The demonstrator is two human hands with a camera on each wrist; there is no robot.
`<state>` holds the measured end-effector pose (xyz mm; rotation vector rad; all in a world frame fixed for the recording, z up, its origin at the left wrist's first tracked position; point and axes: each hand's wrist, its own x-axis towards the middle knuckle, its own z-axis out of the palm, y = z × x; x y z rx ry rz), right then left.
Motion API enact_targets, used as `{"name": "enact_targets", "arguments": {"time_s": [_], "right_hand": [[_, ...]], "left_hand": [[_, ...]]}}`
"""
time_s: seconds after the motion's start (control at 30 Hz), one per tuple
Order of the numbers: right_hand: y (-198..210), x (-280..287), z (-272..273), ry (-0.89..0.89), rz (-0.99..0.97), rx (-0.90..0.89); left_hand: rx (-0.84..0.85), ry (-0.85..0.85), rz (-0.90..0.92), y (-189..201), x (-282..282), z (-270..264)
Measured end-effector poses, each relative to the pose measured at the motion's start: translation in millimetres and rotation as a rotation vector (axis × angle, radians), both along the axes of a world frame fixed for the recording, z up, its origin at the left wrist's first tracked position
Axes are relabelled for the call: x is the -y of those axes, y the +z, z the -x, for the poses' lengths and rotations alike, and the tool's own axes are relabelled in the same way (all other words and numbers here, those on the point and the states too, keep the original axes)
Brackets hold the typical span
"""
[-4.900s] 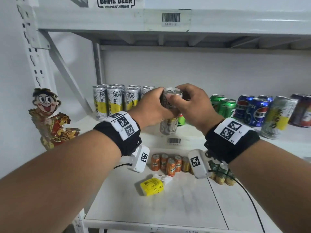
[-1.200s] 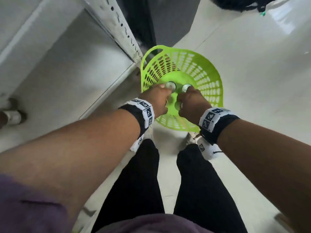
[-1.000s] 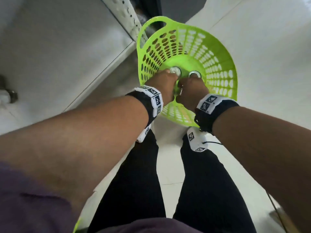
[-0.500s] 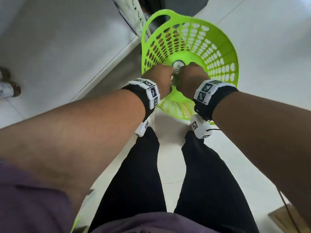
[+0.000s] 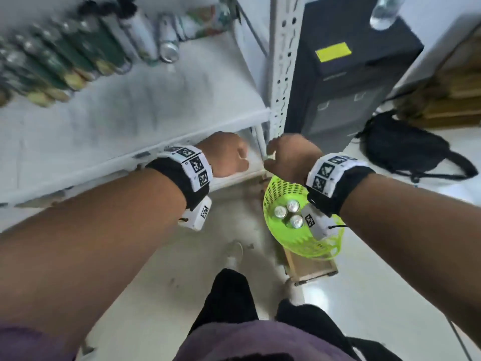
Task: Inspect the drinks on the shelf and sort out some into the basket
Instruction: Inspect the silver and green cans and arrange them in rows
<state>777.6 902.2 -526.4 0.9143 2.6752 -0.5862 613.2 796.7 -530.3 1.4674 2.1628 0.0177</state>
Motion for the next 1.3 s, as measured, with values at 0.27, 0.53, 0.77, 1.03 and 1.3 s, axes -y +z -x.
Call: {"name": "enact_targets", "arguments": {"time_s": [0.27,0.53,0.77,1.03,1.3], "right_hand": [[161,100,90,0.359,-0.156,-0.197],[298,266,188,0.703,-0.327,-0.433],[365,428,278,0.795,-0.361,-0.613],[407,593,389,0.862,-0.307,-0.758],[445,668,493,0.905,-0.335,-0.826]], "left_hand": [[-0.225,0.389,-0.185,175,161,54],[-0.470,0.638,-0.296,310,372,99],[-0.597,0.798,-0.336,388,538,159],[-0.707,0.862,-0.345,438,697,236],[-0.731,0.889,-0.400,457,773,321]]}}
